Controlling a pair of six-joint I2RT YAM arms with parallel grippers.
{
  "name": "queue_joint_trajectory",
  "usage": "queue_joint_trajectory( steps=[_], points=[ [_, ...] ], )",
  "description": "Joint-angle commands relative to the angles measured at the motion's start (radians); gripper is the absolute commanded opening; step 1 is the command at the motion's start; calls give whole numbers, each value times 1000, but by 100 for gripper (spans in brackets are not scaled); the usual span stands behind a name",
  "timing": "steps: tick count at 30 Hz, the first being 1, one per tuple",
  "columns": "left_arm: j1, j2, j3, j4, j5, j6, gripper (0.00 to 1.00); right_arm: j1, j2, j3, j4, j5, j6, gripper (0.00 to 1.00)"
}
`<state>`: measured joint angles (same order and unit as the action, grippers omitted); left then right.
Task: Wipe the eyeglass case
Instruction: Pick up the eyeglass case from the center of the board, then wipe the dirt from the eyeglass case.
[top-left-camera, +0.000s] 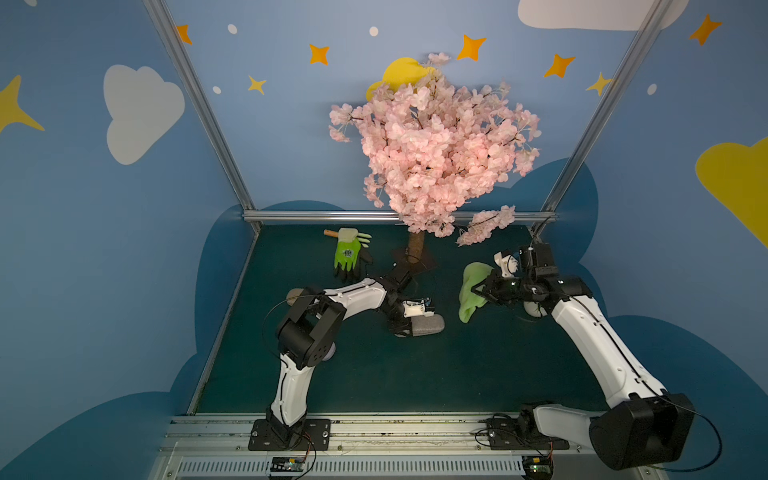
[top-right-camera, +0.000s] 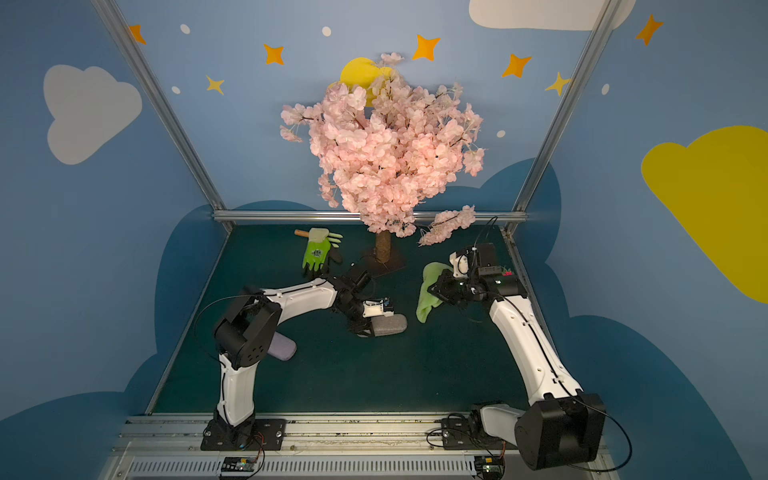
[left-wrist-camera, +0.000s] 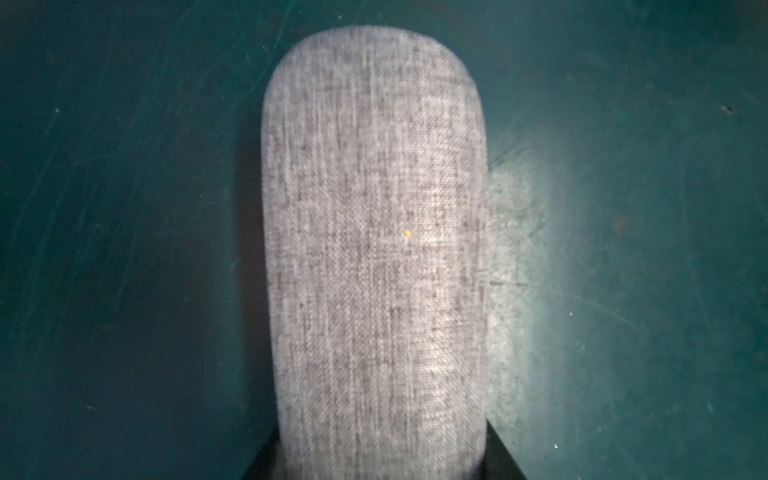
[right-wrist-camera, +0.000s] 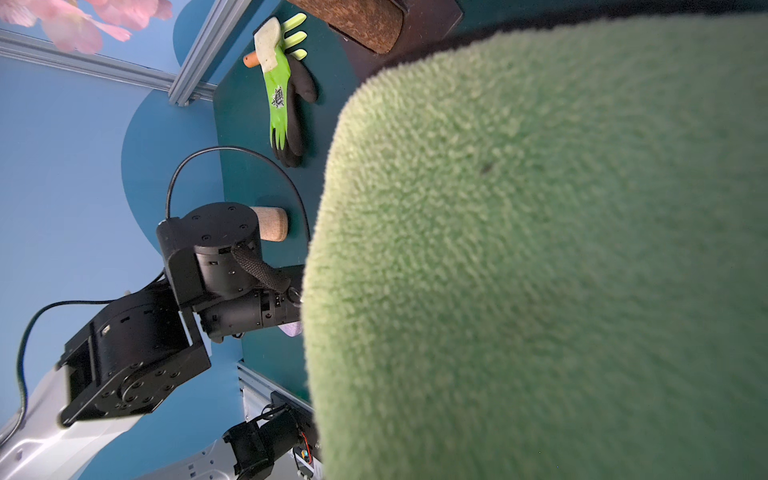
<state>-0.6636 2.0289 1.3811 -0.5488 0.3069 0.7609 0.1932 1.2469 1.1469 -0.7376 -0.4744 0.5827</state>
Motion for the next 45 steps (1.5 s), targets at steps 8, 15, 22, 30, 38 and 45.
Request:
queue_joint_trajectory(
  steps=[8, 15, 22, 30, 38, 45],
  points=[
    [69, -251, -15, 23, 222, -303, 17, -6, -47, 19, -3, -19, -5, 0],
    [195, -398, -187, 489, 620, -936, 19, 149, -50, 147, 106, -15, 62, 0],
    [223, -358, -298, 996, 700, -1668, 3, 387, 77, 303, 181, 174, 60, 0],
    [202, -434, -374, 1191, 681, -1815, 3, 496, 236, 237, 235, 189, 154, 0],
    [176, -435, -407, 1332, 791, -1883, 3, 235, 235, 349, 130, 200, 2, 0],
    [180, -448, -419, 1223, 800, -1766, 3, 411, 253, 435, 113, 138, 42, 0]
  ],
)
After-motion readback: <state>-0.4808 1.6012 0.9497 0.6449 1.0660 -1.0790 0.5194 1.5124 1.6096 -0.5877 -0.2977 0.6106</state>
